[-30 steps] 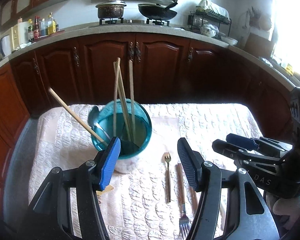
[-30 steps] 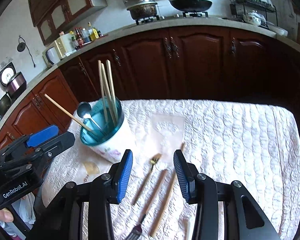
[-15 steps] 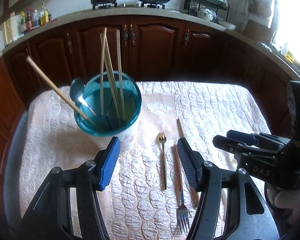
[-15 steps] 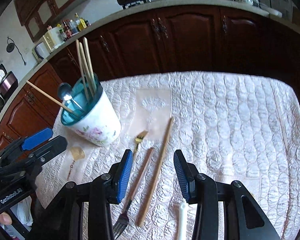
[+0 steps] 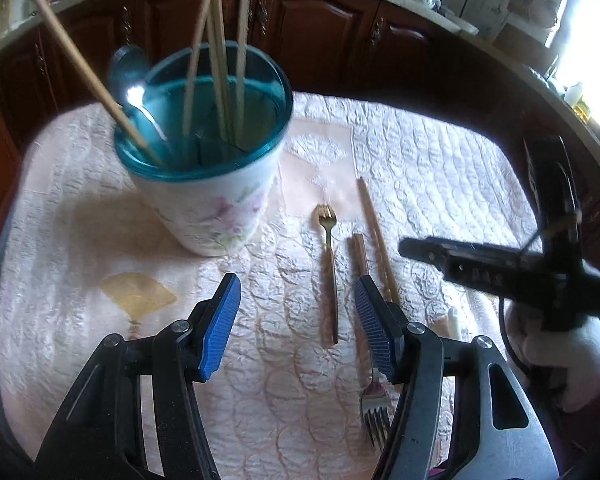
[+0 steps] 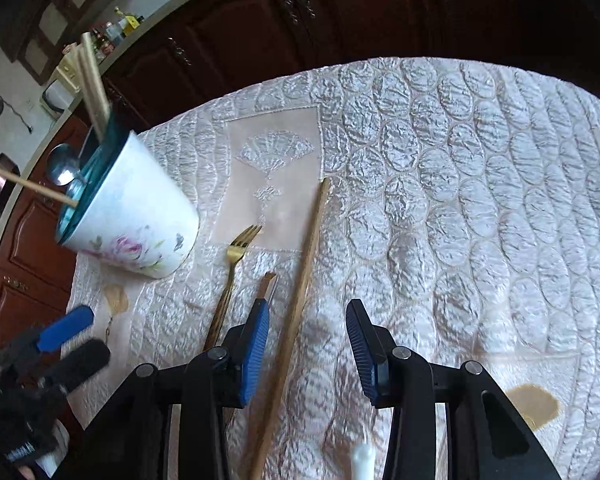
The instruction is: Organize utensils
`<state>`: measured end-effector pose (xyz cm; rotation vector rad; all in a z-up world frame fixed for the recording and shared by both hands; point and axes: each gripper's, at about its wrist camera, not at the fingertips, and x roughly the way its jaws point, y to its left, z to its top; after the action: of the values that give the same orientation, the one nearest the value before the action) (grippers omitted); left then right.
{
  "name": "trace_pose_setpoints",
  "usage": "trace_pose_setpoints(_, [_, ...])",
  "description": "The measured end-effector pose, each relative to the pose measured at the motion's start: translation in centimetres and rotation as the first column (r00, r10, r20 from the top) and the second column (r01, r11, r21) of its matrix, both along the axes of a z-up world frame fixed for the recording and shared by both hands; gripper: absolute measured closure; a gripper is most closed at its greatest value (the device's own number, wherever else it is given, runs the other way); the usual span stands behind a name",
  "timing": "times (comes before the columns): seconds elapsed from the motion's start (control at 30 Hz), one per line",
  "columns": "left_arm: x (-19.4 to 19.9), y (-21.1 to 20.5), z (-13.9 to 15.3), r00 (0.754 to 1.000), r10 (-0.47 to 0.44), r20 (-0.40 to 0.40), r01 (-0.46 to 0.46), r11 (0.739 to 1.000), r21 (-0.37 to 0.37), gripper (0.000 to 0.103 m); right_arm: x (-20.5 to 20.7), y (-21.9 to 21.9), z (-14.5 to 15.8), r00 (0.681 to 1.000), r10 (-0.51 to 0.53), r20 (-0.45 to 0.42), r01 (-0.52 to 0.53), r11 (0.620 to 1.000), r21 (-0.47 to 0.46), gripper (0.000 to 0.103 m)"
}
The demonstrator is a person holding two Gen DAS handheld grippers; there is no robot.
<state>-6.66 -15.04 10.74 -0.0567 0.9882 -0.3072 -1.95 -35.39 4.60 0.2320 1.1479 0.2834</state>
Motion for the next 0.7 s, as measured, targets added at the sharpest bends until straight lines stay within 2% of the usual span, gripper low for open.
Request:
trace_pose_setpoints(0.2, [2.7, -2.1, -2.0, 1.000, 0.004, -0.031, -0.004, 1.000, 0.010, 0.044, 3.4, -0.1, -1.1, 1.000, -0.001, -0.023, 0.002, 1.000, 0.008, 0.065])
trace_pose_setpoints(0.5, [6.9, -4.6, -4.8, 0.998, 0.042, -0.047, -0.038, 0.996, 0.086, 0.045, 7.6, 0.1, -2.1, 0.999, -0.003, -0.044, 0.003, 1.000, 0.018, 0.072])
trace_pose_setpoints(0.6, [8.1, -5.0, -5.5, 0.997, 0.045, -0.060, -0.039, 0.994, 0.105, 0.046, 8.8, 0.7, -2.4, 0.999, 0.008, -0.043, -0.008, 1.000, 0.004, 0.077])
trace_pose_setpoints(0.7, [8.7, -5.6, -6.2, 0.996, 0.040, -0.075, -0.032, 0.993, 0.112, 0.049, 9.5, 1.1, -2.5, 0.999, 0.018, -0.035, -0.019, 1.000, -0.014, 0.090])
